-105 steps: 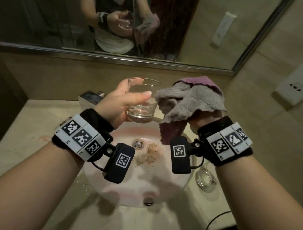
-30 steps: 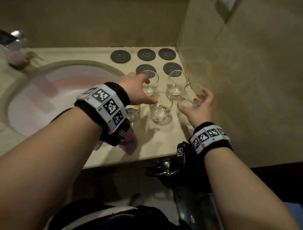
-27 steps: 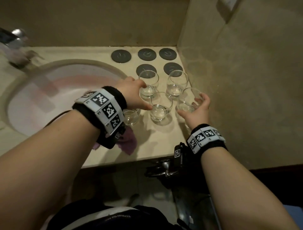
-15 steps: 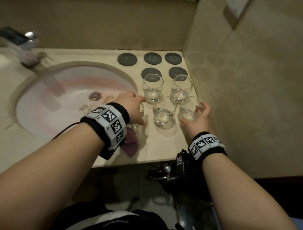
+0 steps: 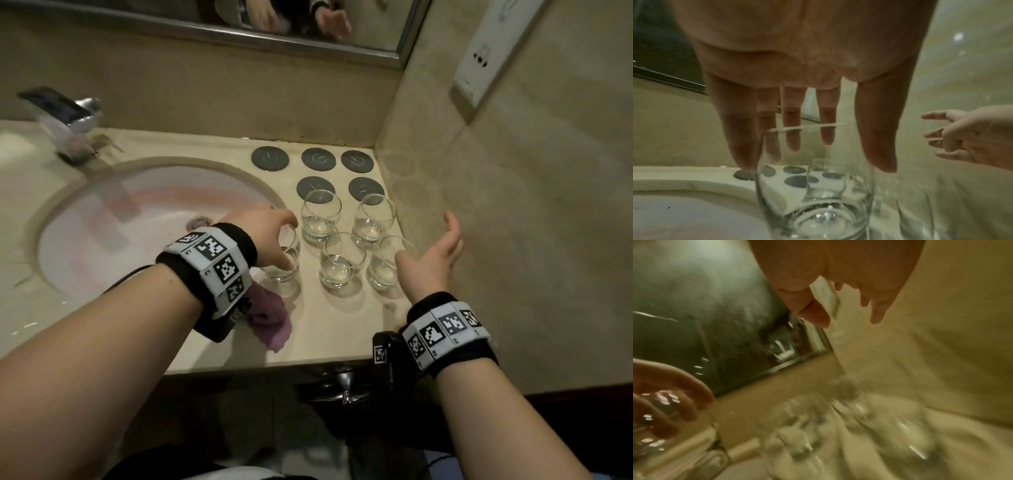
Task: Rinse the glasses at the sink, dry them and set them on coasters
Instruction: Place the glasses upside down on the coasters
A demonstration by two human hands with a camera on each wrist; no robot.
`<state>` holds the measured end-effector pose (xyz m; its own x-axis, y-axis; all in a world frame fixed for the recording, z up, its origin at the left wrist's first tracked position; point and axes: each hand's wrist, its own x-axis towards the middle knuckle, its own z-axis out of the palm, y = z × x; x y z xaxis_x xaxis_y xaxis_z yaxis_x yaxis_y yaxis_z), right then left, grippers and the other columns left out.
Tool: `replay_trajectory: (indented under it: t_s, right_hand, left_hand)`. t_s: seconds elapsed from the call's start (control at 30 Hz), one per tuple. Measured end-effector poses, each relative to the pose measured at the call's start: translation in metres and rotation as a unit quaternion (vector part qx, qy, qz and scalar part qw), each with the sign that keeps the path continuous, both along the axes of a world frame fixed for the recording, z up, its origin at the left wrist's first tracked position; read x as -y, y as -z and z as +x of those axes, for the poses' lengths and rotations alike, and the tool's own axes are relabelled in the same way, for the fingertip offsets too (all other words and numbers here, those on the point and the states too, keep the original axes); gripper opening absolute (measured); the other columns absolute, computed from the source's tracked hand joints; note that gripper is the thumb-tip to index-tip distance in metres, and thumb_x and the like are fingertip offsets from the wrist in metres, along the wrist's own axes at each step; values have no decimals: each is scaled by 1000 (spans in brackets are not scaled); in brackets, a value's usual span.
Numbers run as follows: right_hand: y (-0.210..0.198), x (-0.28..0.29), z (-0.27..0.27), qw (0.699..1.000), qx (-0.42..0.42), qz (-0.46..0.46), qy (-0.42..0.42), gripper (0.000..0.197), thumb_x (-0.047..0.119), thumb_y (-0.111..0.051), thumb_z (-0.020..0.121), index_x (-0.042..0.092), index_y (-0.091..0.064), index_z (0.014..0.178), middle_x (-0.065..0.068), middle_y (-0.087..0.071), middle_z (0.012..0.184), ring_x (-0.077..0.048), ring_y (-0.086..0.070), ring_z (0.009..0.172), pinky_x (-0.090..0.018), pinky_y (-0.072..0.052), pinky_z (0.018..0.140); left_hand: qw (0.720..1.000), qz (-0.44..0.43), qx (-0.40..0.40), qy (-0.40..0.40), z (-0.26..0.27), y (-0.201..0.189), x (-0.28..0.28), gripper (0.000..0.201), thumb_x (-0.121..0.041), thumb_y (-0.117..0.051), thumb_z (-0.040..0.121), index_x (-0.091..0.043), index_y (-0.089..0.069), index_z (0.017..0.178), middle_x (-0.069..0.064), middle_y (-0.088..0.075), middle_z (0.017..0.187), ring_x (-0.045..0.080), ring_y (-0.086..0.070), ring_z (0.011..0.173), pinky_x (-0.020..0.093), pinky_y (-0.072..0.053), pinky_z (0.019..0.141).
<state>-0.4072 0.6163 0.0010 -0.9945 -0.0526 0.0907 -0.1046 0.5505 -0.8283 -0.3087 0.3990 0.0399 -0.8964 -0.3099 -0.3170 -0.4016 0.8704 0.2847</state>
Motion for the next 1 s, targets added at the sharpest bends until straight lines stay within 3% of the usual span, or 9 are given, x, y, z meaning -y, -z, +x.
replay_trajectory:
  t_s: [0.2,0.33,0.47,0.57,0.67,0.73,0.8,0.93,1.0]
  right_hand:
    - [-67,71,13,983,-77,-43,-163,58,14,-56,86,24,-33,138,6,-33,129,-12,-34,124,-37,-30,112]
    - [-82,128,23,953,60,-23,-295,47,41,-45,96,25,-32,139,0,-44,133,-16,-50,116,-41,-45,101]
    - [-91,175,31,887,224,-83,-395,39,48,-36,97,31,-33,132,-1,-53,125,-24,-66,93,-35,-58,71]
    - [-98,203,31,857,283,-158,-401,30,41,-43,96,29,-41,124,-3,-58,109,-19,-64,66,-25,-53,55]
    - [-110,231,29,874,249,-145,-391,27,31,-56,92,27,-46,116,-6,-61,100,-17,-56,60,-22,-47,48]
    - [-119,250,25,899,197,-66,-386,35,30,-63,88,25,-46,118,-5,-62,98,-17,-57,61,-24,-45,50]
    - [-129,270,19,914,100,73,-387,48,35,-68,84,26,-44,124,-2,-60,106,-18,-60,71,-26,-49,58]
    - [-134,301,-5,878,-62,301,-367,60,44,-70,80,29,-42,131,-5,-52,131,-21,-56,109,-31,-45,89]
    - [-128,309,-19,875,-74,340,-338,58,45,-69,80,32,-42,130,-6,-49,135,-24,-55,113,-34,-45,93]
  left_hand:
    - [967,188,-138,-100,20,-45,39,59,-31,-83,67,-31,-55,120,-1,-54,113,16,-55,95,27,-45,81]
    - [874,394,-213,-189,37,-64,71,51,-26,-83,59,-32,-61,104,0,-60,107,17,-62,93,33,-50,80]
    - [761,539,-267,-243,49,-70,100,67,-19,-76,52,-20,-60,117,5,-68,101,21,-66,93,36,-57,81]
    - [712,588,-288,-253,53,-70,120,64,-17,-73,55,-19,-58,117,8,-67,103,26,-65,97,41,-54,86]
    - [688,606,-299,-263,54,-64,143,65,-22,-72,57,-23,-55,119,8,-63,112,27,-59,105,42,-47,95]
    - [706,584,-307,-257,54,-55,161,73,-32,-72,61,-26,-48,130,4,-54,126,23,-52,116,41,-41,101]
    - [754,516,-315,-257,56,-41,180,75,-39,-71,70,-29,-40,138,4,-41,141,18,-43,124,36,-36,100]
    - [849,359,-295,-250,62,-11,211,65,-41,-63,84,-25,-36,141,4,-34,148,20,-35,134,32,-30,105]
    - [879,299,-279,-244,61,-2,221,61,-40,-63,85,-24,-40,139,3,-34,147,19,-36,132,29,-27,106]
